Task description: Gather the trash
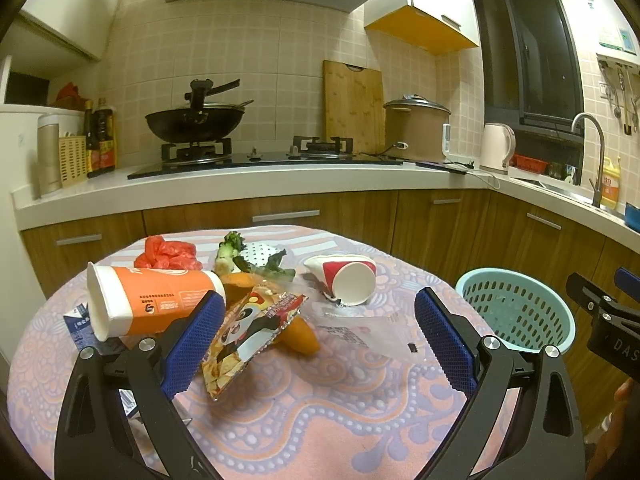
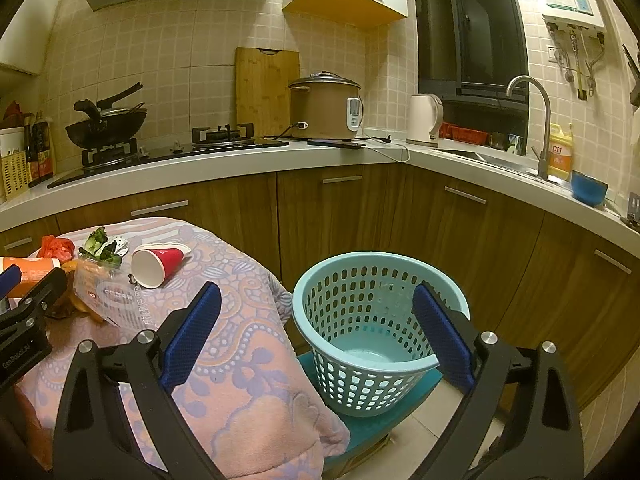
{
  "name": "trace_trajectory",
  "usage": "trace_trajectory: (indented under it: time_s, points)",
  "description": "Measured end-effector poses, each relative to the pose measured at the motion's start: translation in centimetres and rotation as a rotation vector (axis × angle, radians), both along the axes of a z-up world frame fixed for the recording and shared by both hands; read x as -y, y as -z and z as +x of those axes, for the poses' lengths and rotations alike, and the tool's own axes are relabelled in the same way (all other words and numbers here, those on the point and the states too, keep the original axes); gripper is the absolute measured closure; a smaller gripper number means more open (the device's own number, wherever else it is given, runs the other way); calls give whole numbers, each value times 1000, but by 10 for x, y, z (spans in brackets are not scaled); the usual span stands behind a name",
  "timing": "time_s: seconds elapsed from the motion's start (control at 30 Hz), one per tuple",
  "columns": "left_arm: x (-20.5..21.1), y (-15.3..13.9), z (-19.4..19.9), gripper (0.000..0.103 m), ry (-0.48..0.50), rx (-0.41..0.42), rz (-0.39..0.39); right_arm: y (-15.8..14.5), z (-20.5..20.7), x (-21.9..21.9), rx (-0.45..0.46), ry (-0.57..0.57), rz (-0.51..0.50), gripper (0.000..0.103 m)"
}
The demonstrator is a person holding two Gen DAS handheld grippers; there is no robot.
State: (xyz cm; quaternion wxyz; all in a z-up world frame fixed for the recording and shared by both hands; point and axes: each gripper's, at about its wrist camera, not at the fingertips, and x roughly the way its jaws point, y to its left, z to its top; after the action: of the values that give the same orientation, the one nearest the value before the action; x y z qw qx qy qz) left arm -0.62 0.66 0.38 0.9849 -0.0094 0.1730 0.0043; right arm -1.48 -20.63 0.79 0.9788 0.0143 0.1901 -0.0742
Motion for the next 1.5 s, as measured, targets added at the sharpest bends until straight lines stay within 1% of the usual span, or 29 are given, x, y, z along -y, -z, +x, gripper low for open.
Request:
trace_trajectory:
  time_s: [0.43, 0.87, 0.97, 1.1, 1.2, 1.3, 1.33, 1.37, 1.43, 1.5]
  points:
    - [-2, -1, -2, 10, -2, 3, -2, 0, 0, 2, -2, -1, 3, 12]
    - [-4, -5, -2, 10, -6, 11, -6, 2, 1, 0, -7, -4, 6, 15]
    - [-7, -7, -3, 10, -10, 16, -18, 2, 1, -1, -11, -9, 9, 18]
    - [-11, -9, -7, 10, -20, 15, -48, 0, 2, -5, -9, -28, 12, 25]
    - [-17, -11, -16, 10, -38, 2, -55, -2, 2, -11, -3, -51, 12, 30]
    - [-26, -16, -30, 10, -90, 3, -54, -4, 2, -22, 0, -100, 5, 38]
    - [-32, -18, -36, 10, -114, 7, -63, -4, 3, -26, -1, -116, 5, 42]
    - [-38, -20, -41, 10, -137, 8, -71, -5, 4, -30, -3, -138, 9, 44]
    - [-52, -22, -48, 10, -197, -1, -72, -6, 5, -38, -4, -166, 15, 52]
    - [-68, -22, -53, 10, -235, -14, -89, -7, 6, -46, -4, -198, 20, 52]
